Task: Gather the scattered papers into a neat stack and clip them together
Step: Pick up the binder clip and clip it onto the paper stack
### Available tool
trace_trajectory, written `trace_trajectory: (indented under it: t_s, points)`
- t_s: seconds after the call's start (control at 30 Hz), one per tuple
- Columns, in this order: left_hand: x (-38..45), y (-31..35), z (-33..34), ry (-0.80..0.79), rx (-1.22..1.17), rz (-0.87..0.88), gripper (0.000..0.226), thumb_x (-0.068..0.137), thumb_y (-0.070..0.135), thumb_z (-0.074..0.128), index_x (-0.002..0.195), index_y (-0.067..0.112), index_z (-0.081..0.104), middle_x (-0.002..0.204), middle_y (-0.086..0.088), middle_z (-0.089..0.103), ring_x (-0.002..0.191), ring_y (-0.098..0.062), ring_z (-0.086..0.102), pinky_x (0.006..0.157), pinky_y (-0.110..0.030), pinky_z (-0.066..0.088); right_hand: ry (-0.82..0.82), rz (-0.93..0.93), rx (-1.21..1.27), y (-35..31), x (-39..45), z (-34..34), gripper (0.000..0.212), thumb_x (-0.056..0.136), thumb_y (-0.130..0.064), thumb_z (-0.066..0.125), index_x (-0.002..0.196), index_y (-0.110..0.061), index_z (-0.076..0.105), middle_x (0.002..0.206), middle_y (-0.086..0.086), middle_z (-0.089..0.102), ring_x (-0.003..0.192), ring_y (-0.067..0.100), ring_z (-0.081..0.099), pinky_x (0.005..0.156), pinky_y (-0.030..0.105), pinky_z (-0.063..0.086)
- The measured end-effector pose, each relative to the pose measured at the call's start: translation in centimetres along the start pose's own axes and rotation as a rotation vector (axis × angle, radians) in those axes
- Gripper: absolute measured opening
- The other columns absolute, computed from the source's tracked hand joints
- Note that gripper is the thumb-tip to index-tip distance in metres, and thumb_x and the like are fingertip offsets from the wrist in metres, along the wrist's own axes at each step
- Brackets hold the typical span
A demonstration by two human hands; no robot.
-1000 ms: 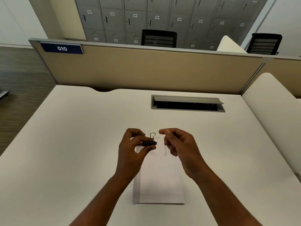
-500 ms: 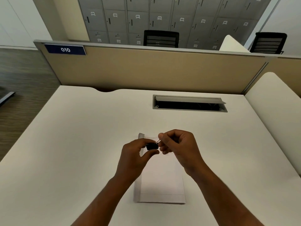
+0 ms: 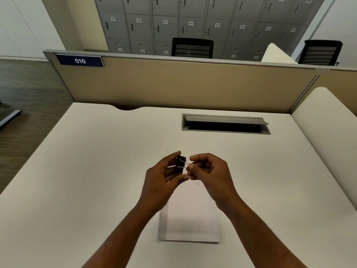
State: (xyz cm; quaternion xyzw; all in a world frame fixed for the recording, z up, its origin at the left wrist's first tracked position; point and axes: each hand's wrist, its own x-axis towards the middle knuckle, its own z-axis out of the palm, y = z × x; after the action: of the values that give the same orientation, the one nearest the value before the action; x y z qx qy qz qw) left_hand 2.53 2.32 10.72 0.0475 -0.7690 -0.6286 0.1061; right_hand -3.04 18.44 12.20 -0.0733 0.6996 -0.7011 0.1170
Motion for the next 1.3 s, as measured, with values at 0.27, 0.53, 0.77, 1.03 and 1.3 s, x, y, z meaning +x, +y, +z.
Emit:
trace_trajectory:
  t_s: [0.27, 0.53, 0.77, 1.03, 1.3]
  points:
    - [-0.2, -0.4, 0.0, 0.066, -0.358, -0.13, 0.02, 0.093, 0.005, 0.064, 0.112, 0.008, 0.064, 0.113, -0.006, 0.072, 0.103, -0.026, 0.071, 0.09, -0.043, 0.057, -0.063, 0.079, -0.059, 1.3, -0.2, 0.1, 0.026, 0.092, -0.029, 0.074, 0.118, -0.027, 0.072, 0.108, -0.006, 0.077, 0.098, 0.017, 0.075, 0.082, 0.028, 0.061]
    - [-0.4, -1.4, 0.7, 0.078, -0.439, -0.19, 0.03, 0.095, 0.003, 0.059, 0.123, 0.013, 0.063, 0.112, -0.01, 0.073, 0.105, -0.027, 0.07, 0.092, -0.039, 0.057, -0.119, 0.056, -0.089, 2.0, -0.6, -0.3, 0.034, 0.091, -0.016, 0.075, 0.123, -0.028, 0.072, 0.116, -0.011, 0.076, 0.111, 0.009, 0.071, 0.099, 0.032, 0.057]
    - [-0.4, -2.1, 1.2, 0.115, -0.319, -0.193, 0.033, 0.094, 0.017, 0.064, 0.126, 0.024, 0.059, 0.111, 0.005, 0.074, 0.105, -0.015, 0.07, 0.088, -0.019, 0.052, -0.027, 0.049, 0.0, 3.2, -0.5, -0.6, 0.041, 0.077, -0.02, 0.087, 0.116, -0.017, 0.076, 0.104, -0.004, 0.08, 0.101, 0.015, 0.076, 0.088, 0.024, 0.06]
    - [-2.1, -9.1, -0.9, 0.212, 0.139, -0.457, 0.034, 0.092, 0.027, 0.067, 0.125, 0.025, 0.057, 0.127, 0.006, 0.061, 0.112, -0.006, 0.051, 0.095, -0.026, 0.041, 0.303, 0.386, -0.243, 9.3, 2.8, -7.3, 0.021, 0.081, -0.024, 0.086, 0.088, -0.005, 0.081, 0.084, 0.011, 0.078, 0.081, 0.026, 0.073, 0.082, 0.043, 0.06]
    - [-2.7, -13.9, -1.9, 0.107, 0.315, -0.67, 0.045, 0.092, 0.032, 0.066, 0.131, 0.016, 0.051, 0.128, -0.006, 0.06, 0.1, -0.016, 0.054, 0.087, -0.031, 0.044, 0.454, 0.488, -0.534, 13.8, 4.0, -13.1, 0.043, 0.084, -0.029, 0.078, 0.058, 0.0, 0.061, 0.058, 0.003, 0.048, 0.057, 0.02, 0.043, 0.059, 0.029, 0.034]
